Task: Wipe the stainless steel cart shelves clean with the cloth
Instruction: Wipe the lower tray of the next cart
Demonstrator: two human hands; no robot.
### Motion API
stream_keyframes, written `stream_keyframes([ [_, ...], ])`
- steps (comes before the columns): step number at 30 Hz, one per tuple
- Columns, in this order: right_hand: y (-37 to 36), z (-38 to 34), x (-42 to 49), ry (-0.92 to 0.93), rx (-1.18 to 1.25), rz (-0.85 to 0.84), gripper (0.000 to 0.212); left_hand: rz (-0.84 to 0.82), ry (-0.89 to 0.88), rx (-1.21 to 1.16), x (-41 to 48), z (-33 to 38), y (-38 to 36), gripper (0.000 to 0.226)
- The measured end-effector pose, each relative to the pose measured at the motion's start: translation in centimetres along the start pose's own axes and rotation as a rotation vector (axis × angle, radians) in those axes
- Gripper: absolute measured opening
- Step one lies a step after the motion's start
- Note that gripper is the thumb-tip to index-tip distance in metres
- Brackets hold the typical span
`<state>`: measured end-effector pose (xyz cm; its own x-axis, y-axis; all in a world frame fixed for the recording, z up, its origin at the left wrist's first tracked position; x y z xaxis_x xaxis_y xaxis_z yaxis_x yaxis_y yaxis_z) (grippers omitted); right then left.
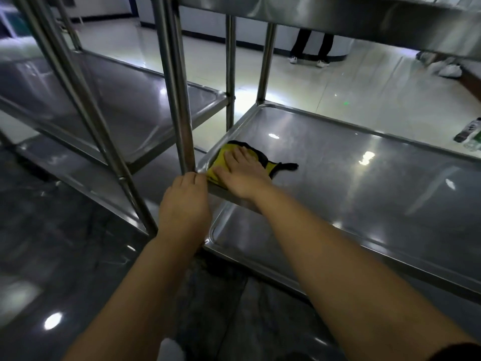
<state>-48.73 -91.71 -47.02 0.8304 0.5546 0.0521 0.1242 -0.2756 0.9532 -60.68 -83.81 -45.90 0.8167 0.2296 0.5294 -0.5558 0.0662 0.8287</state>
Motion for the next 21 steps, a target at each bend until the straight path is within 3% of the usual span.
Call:
stream_keyframes([
  [6,1.4,4.7,-4.0,-0.056,-0.014,0.010,0.068,-0.034,-0.116,-0.067,0.5,3.3,-0.6,0.031],
  [14,6.6,18.8,-15.4,-0.397,-0.117,0.079,0.064,-0.104,-0.326,-0.128,0.8,10.2,-2.7,0.030],
  [18,8.2,22.5,-18.9,-0.527,-0.188,0.075,0.064,-0.109,-0.341,-0.164,1.4,11.1,-2.5,0.037],
  [21,8.0,22.6,-18.5,-0.652,-0.240,0.046,0.063,-0.119,-0.281,-0.176,2.1,9.7,-2.6,0.030],
])
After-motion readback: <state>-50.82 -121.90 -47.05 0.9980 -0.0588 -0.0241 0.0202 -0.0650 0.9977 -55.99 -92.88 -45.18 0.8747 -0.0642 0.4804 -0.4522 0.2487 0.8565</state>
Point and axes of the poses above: each hand's wrist, its own x-axis towards the middle knuckle, its own y-axis out of the back of the hand, z = x × y, the point moved 5 cm from there along x, towards the middle knuckle, and after that the axes turned 6 degrees about z, right-handed, at the moved point
